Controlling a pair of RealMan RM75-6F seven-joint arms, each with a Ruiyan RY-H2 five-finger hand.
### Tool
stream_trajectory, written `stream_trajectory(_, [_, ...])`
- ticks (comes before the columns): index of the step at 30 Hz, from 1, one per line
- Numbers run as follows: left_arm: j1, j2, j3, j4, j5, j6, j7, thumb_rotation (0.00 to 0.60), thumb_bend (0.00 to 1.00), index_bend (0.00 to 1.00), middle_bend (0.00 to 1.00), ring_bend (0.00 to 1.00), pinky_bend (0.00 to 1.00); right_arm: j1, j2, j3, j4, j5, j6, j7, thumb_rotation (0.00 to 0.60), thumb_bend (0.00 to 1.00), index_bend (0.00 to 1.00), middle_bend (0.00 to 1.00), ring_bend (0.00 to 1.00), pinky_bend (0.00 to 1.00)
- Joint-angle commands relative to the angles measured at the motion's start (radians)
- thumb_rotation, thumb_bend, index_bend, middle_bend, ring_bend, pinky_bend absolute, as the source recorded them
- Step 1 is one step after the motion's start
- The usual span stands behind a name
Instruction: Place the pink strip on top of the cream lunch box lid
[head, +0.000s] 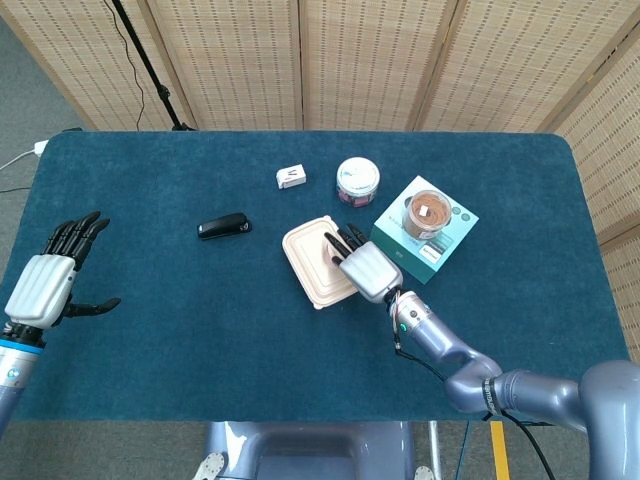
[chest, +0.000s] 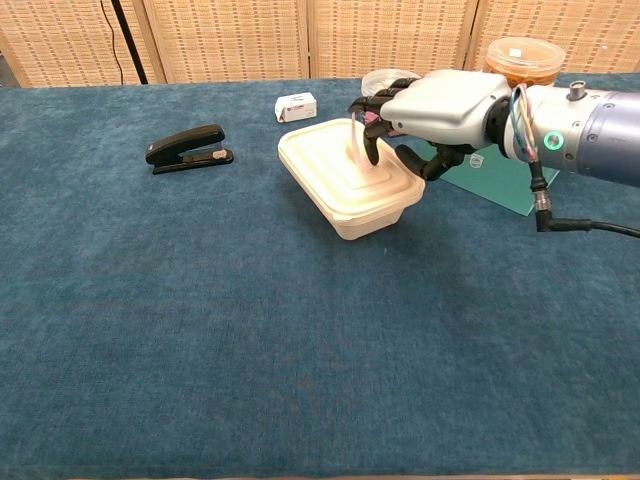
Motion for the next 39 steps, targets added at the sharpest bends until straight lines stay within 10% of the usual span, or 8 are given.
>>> stream_trajectory(1, [0.0, 0.0, 0.0, 0.0, 0.001, 0.0, 0.0, 0.6, 0.0, 0.0, 0.0, 0.0, 0.0, 0.001, -0.003, 0.002, 0.005, 0.003, -0.002, 0.0, 0.6, 0.81, 0.33, 0.0, 0.0, 0.0])
stream_trajectory(20, [0.004, 0.001, 0.002, -0.001, 0.004, 0.004, -0.002, 0.6, 0.0, 0.0, 0.0, 0.0, 0.0, 0.006, -0.008, 0.022, 0.022, 0.018, 0.008, -0.014, 0.6, 0.81, 0.31, 0.0, 0.0, 0.0])
stream_trajectory(29, [0.009, 0.001, 0.005, 0.0, 0.007, 0.01, 0.006, 0.6, 0.0, 0.0, 0.0, 0.0, 0.0, -0.034, 0.089, 0.054, -0.119, -0.007, 0.115, -0.02, 0.6, 0.77, 0.02, 0.0, 0.0, 0.0])
stream_trajectory(35, [0.036, 0.004, 0.023, -0.005, 0.02, 0.036, -0.007, 0.6, 0.0, 0.0, 0.0, 0.0, 0.0, -0.149, 0.181, 0.048, -0.255, -0.011, 0.287, -0.031, 0.6, 0.02, 0.0, 0.0, 0.0, 0.0])
stream_trajectory(39, [0.066, 0.001, 0.045, 0.0, 0.033, 0.062, -0.017, 0.6, 0.0, 0.0, 0.0, 0.0, 0.0, -0.223, 0.247, 0.017, -0.325, -0.043, 0.347, 0.027, 0.6, 0.0, 0.0, 0.0, 0.0, 0.0])
